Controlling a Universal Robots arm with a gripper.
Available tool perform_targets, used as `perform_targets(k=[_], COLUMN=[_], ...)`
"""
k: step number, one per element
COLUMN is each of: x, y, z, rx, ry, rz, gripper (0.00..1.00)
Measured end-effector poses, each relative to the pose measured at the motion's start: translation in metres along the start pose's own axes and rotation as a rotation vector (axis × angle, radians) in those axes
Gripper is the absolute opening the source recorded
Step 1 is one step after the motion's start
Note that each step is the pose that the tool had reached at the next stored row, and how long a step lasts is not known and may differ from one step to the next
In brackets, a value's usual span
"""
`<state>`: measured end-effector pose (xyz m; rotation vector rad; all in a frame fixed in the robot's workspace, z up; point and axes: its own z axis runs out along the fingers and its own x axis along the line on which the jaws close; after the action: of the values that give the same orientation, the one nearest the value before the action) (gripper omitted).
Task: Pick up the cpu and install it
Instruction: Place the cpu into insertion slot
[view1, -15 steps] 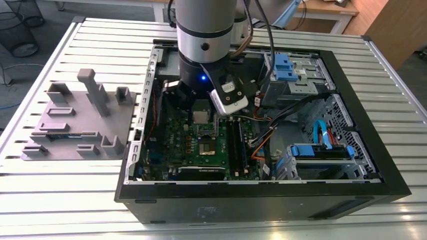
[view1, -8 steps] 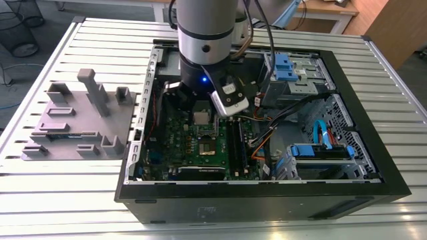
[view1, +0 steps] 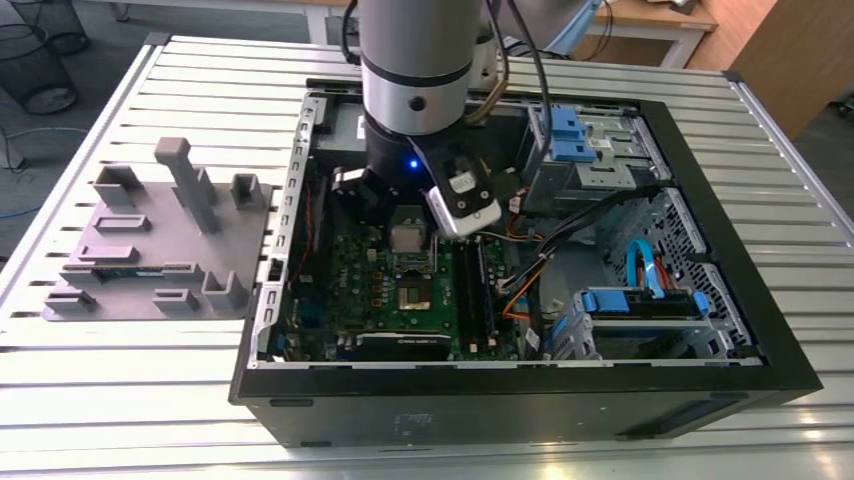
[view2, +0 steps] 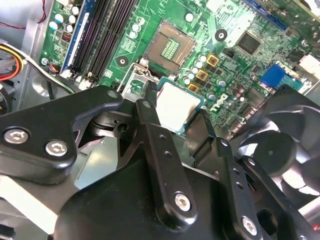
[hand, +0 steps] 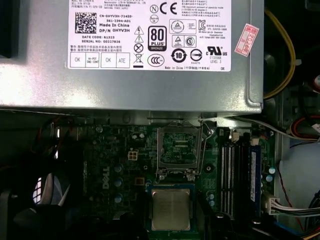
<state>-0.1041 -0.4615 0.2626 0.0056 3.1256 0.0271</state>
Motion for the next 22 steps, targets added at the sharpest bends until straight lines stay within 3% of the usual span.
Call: perform_targets(k=[13,22], x=[-0.0032,-0.0064], y=[-0.0039,-0.0052], z=[0.0163,0.0279], rx=[0.0036,0.0118], ry=[0.0,-0.0001], rz=[0.0,0.0], gripper=[0.47,0.47])
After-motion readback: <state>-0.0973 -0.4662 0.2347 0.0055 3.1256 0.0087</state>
